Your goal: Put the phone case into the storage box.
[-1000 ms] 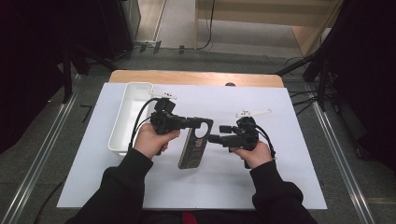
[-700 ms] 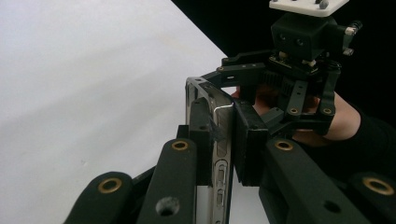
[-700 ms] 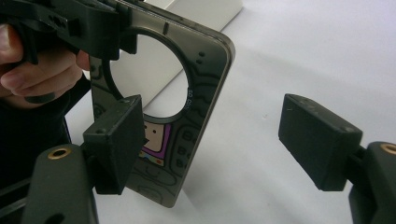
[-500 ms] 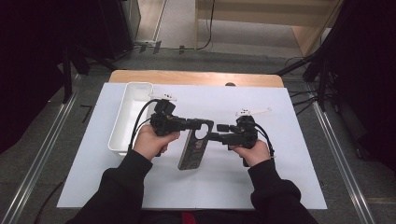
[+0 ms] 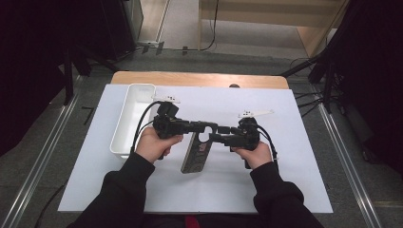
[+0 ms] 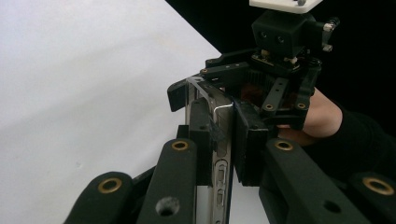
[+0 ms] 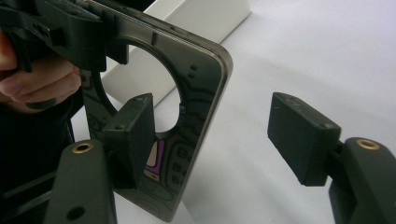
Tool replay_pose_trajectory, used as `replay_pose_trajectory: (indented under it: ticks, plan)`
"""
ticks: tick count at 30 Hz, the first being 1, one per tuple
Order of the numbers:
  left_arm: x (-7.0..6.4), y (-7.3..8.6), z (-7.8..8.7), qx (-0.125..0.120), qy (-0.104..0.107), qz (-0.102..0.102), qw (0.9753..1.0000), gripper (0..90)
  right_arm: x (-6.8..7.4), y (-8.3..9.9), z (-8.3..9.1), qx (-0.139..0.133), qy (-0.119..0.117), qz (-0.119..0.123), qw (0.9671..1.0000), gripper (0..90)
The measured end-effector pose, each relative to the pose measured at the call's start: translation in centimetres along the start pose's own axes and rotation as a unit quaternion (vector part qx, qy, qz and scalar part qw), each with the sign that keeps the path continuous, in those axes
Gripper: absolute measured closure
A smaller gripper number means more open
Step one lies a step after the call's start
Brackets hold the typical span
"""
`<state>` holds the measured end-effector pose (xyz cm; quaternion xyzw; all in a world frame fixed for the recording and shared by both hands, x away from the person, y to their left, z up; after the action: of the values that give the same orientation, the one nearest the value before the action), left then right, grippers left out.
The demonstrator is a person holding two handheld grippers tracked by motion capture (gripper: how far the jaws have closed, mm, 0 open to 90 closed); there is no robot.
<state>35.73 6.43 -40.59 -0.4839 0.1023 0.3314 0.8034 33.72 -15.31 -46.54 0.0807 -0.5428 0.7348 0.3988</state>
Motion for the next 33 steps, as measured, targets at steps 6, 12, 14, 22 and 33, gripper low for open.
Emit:
replay_pose_trajectory:
  ticks: [6, 12, 14, 22, 33]
  plan:
    - [-0.03, -0.06, 0.00, -0.002, 0.002, -0.003, 1.0000, 79.6, -0.06, -0.11, -0.12, -0.006, -0.008, -0.002, 0.9999, 38.4]
    - [-0.17, -0.12, -0.24, -0.002, 0.005, -0.005, 1.0000, 79.6, -0.24, -0.17, -0.16, -0.010, -0.016, -0.011, 0.9998, 42.2]
    - [-0.21, -0.15, -0.30, -0.002, 0.007, -0.007, 0.9999, 79.6, -0.28, -0.16, -0.21, -0.010, -0.018, -0.014, 0.9997, 43.2]
    - [-0.41, -0.11, -0.59, 0.001, 0.013, -0.014, 0.9998, 79.6, -0.20, -0.16, -0.33, -0.016, -0.022, -0.009, 0.9996, 53.0]
    - [-0.42, -0.04, -0.62, 0.000, 0.009, -0.021, 0.9997, 79.5, 0.04, -0.23, -0.14, -0.016, -0.021, -0.007, 0.9996, 66.6]
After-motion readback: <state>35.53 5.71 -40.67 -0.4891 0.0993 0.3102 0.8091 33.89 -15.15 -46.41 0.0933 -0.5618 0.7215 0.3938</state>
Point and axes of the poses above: each handheld gripper's, and its own axes: z roughly backward along the jaws, y roughly out of its underside, x roughly to its left, the point moved 3 cm from there along -z, roughly forward along the jaws, and after that the axes turned 4 degrees about -y, right-handed, at the moved point
